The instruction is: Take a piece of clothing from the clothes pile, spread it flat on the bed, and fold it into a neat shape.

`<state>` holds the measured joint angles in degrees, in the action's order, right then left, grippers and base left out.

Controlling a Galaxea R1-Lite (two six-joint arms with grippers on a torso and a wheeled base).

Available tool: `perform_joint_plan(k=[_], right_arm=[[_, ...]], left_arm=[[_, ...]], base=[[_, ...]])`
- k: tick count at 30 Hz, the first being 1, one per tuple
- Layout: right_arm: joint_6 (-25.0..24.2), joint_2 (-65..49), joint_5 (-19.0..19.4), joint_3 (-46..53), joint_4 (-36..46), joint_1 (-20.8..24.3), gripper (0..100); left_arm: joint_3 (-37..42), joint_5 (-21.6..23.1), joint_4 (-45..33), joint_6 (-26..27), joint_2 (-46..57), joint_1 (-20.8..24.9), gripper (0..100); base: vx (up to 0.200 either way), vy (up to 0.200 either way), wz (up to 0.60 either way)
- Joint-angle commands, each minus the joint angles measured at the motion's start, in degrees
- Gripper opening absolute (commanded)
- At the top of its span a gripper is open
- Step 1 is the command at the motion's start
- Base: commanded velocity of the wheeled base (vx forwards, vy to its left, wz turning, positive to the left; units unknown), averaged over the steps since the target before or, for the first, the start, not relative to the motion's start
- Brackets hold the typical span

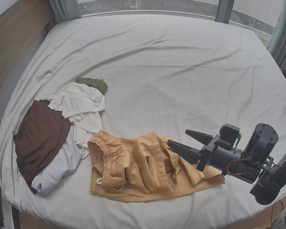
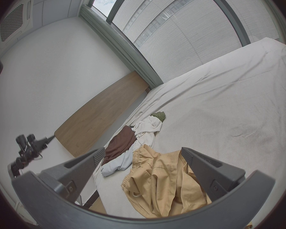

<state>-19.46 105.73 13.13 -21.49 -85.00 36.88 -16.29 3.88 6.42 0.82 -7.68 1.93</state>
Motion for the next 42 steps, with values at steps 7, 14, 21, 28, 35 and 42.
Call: perform_joint_plan(k=[7, 14, 21, 28, 35, 42], right_arm=[[-0.5, 1.4, 0.8, 1.5, -0.7, -0.1, 100], [-0.5, 0.7, 3.7, 0.9, -0.8, -1.0, 100], [-0.6, 0.4, 4.5, 2.2, -0.8, -2.0, 100], [-0.6, 0.5, 4.4, 2.6, -0.8, -1.8, 100], [-0.6, 0.7, 4.4, 3.3, -0.8, -1.9, 100], [-0.7, 1.8, 4.4, 2.9, -0.9, -2.0, 100]], left_arm=[[-14.4, 4.7, 11.6, -10.1, -37.3, 15.1, 100], [-18.6, 14.1, 22.2, -13.6, -52.6, 15.0, 100], [-17.6, 15.5, 25.6, -15.9, -58.6, 14.9, 100], [-11.7, 15.5, 35.4, -16.2, -64.9, 14.9, 100], [-8.0, 16.2, 41.2, -17.4, -68.2, 13.7, 100], [-7.5, 18.8, 41.5, -24.6, -71.5, 13.6, 100]], base=[[0.0, 0.0, 0.0], [0.0, 0.0, 0.0], [0.0, 0.0, 0.0], [0.0, 0.0, 0.0], [0.0, 0.0, 0.0], [0.0, 0.0, 0.0]])
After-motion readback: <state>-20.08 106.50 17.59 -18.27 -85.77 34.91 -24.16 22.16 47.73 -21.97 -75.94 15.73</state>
